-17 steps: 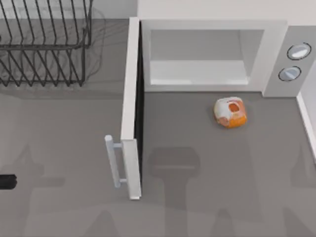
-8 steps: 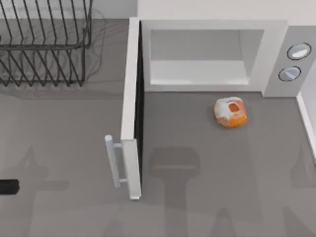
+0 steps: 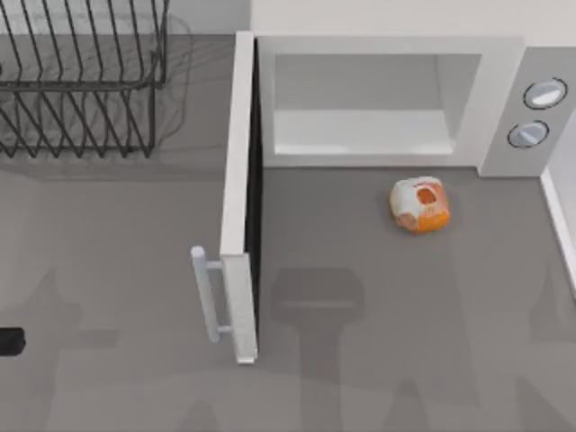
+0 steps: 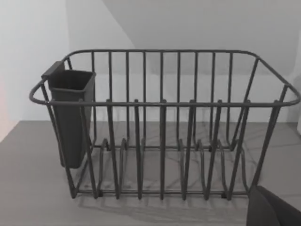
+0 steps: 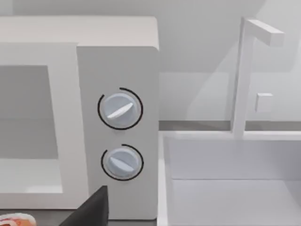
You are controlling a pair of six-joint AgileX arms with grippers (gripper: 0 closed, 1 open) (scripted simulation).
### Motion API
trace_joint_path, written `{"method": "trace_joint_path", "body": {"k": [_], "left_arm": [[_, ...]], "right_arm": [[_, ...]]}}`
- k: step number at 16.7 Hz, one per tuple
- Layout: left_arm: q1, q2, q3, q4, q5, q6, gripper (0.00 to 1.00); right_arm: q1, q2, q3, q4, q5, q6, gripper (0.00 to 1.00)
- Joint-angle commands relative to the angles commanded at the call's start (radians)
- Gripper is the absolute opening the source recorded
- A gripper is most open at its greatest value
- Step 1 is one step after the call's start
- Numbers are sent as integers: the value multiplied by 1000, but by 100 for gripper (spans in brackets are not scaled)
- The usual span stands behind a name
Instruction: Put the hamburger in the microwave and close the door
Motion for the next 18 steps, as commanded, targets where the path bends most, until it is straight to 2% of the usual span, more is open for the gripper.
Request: {"method": "trace_joint_path", "body": {"k": [6,12,18], "left_arm": [[-2,-14,10,-18,-1,0,0],[-11,-114,61,-182,-10,-1,0],[-16,-90,70,-188,-14,-7,0]], "right_arm": [[0,0,0,0,0,0,100],[0,0,0,0,0,0,100],[0,0,0,0,0,0,100]]}}
